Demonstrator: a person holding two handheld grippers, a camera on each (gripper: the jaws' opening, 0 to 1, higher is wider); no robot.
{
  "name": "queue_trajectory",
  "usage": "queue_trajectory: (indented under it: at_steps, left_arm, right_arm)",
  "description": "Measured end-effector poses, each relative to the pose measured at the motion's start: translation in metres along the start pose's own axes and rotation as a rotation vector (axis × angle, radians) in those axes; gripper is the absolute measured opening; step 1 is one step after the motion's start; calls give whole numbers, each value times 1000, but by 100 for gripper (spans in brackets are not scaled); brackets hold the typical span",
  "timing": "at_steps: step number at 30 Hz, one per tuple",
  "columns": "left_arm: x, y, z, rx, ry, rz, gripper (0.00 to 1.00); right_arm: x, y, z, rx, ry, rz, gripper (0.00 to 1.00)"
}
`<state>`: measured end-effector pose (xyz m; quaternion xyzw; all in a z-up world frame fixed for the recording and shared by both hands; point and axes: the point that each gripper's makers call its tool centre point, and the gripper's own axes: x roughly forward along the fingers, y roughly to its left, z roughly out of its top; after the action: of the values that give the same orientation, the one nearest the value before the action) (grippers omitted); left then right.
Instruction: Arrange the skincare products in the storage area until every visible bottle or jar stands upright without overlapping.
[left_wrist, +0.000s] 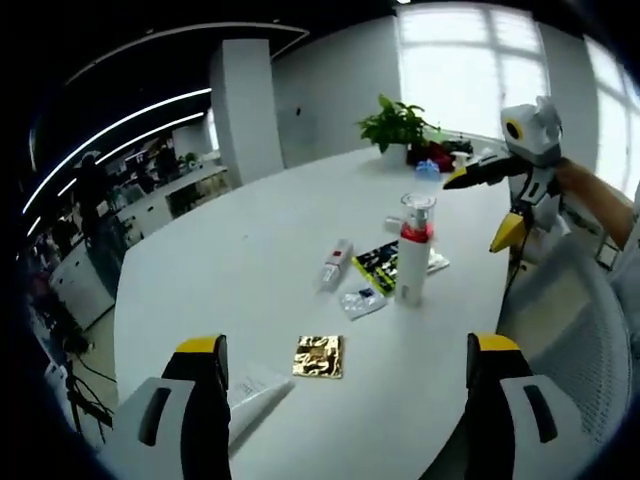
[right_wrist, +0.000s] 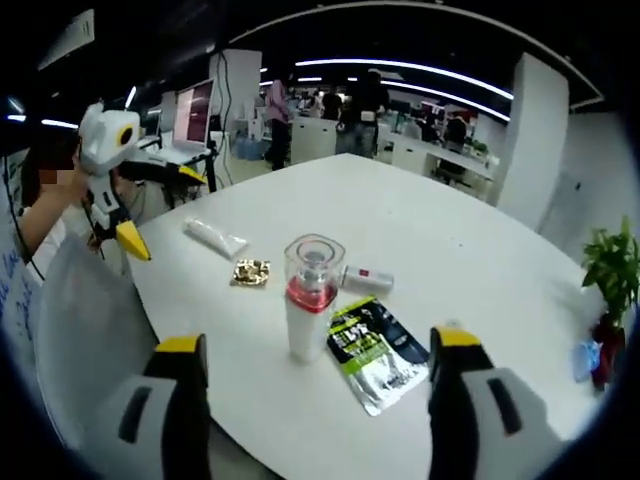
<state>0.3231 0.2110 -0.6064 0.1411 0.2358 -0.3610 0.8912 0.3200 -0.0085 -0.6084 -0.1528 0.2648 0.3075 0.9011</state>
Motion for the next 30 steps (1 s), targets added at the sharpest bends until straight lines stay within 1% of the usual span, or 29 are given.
queue_trajectory:
  at_steps: [2, 6, 8, 11, 13, 16, 20, 22, 23, 25, 29, 30]
  left_arm:
    - [-5, 2, -3, 3, 6, 9, 97]
    - [-15, 3, -4, -12, -9, 19, 97]
    - [-18, 4, -6, -16, -8, 26, 97]
    - [-21, 8, -13, -11, 11, 35, 97]
    - [-24, 8, -14, -15, 11, 39, 97]
    - [-26, 7, -15, -24, 3, 35, 97]
    - [-23, 10, -20, -34, 11, 35, 97]
    - [-23, 10, -21, -50, 6, 32, 97]
    - [-23, 10, -22, -55, 3, 28, 97]
    - [-22, 9, -23, -59, 6, 20, 97]
    - [-19, 14, -28, -64, 19, 24, 97]
    - [-17, 15, -29, -66, 20, 24, 97]
  right_arm:
    - [-1, -1, -2, 1, 10, -8, 94]
    - [-2, -1, -4, 9, 10, -18, 99]
    - [-3, -1, -6, 9, 16, -21, 99]
    - [-3, -1, -7, 11, 15, -21, 100]
    - [-3, 0, -6, 10, 4, -22, 100]
    - [-2, 1, -4, 9, -14, -22, 100]
    - [1, 3, -10, 3, 16, -17, 100]
    - [2, 3, -11, 13, 19, -18, 100]
    - [2, 6, -12, 32, 18, -5, 100]
    - [2, 6, -12, 41, 17, 3, 100]
    - [4, 9, -18, 62, 35, 21, 100]
    - [4, 8, -18, 71, 31, 13, 100]
